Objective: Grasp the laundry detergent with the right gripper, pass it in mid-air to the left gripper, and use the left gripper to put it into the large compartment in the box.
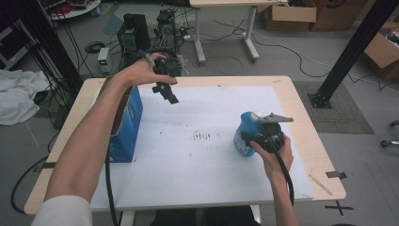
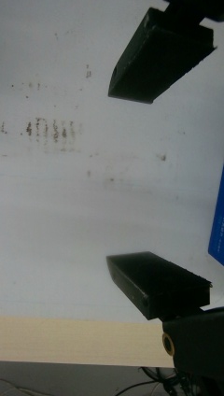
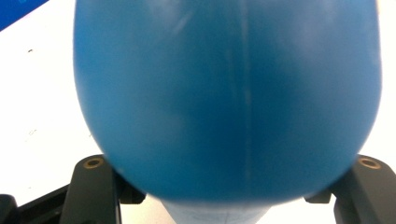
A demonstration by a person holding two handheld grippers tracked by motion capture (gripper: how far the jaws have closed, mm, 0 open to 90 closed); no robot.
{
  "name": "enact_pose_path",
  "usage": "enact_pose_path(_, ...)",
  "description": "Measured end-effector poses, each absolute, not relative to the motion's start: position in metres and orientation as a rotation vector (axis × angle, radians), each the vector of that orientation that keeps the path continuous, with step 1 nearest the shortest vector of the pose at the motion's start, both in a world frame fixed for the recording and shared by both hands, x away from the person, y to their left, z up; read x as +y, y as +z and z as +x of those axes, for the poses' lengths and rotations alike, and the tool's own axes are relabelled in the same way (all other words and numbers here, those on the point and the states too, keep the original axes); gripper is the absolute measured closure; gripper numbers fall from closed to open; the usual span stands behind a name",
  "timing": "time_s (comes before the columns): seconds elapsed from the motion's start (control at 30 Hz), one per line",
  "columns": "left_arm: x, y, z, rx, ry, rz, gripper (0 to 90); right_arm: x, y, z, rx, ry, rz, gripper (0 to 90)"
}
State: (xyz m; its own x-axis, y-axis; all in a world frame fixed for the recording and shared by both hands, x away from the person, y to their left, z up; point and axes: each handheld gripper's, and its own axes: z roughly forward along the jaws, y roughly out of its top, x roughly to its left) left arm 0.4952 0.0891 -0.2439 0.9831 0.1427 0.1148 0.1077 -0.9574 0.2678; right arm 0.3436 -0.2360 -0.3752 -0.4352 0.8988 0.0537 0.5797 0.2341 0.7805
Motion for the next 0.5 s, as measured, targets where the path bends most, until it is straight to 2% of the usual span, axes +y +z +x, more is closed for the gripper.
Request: enact_pose_path(0.5,0.0903,-0.2438,0.4952,0.189,0.197,2.864,17.3,-0.234,-0.3772,0.3438,2.113,1.063,1.351,41.0)
